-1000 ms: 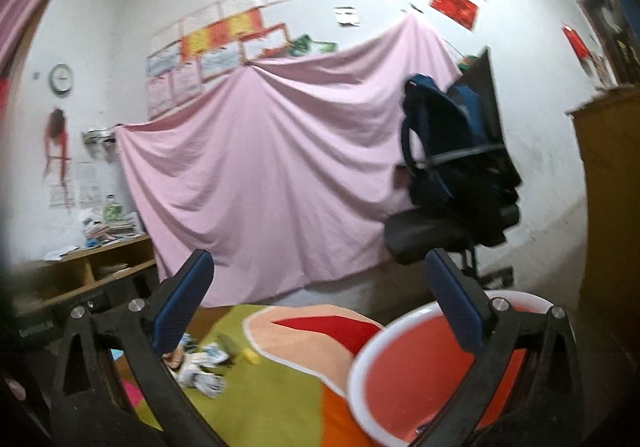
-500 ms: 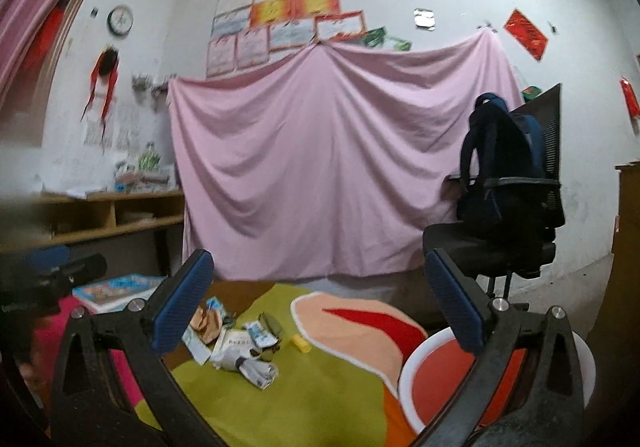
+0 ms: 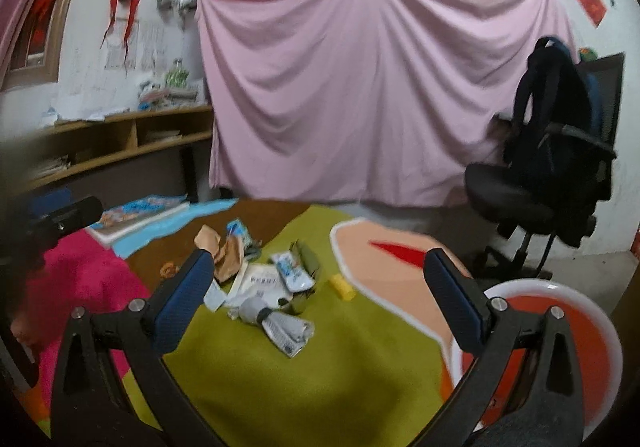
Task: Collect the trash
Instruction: 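Grasp the brown dried peel with the left gripper while the right grasps the grey tissue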
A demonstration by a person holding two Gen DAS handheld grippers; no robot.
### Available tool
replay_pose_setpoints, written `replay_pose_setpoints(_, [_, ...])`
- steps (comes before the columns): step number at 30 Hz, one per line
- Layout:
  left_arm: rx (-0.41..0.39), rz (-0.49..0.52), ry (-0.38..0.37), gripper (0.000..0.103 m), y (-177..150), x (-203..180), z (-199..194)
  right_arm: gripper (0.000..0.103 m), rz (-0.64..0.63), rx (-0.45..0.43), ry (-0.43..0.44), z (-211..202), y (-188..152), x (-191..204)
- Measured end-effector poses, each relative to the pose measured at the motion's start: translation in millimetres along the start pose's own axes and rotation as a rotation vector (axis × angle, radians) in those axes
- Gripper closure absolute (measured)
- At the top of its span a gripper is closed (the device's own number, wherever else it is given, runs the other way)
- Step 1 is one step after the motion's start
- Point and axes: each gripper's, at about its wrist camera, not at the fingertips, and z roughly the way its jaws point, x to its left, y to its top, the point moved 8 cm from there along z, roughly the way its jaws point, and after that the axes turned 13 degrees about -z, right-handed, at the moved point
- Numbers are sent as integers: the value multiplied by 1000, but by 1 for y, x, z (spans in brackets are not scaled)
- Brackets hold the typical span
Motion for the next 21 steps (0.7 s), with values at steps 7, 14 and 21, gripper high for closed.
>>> replay_pose_setpoints(7, [189, -33, -5, 12, -14, 6, 33, 1, -8, 161, 129, 36, -20, 15])
replay_pose_setpoints(14, [420, -65, -12, 39, -44, 10, 70, 13, -26, 293, 214, 57, -37, 29])
replay_pose_setpoints(21, [497, -75, -26, 54, -51, 11, 85, 38, -46, 361, 260, 66, -47, 39])
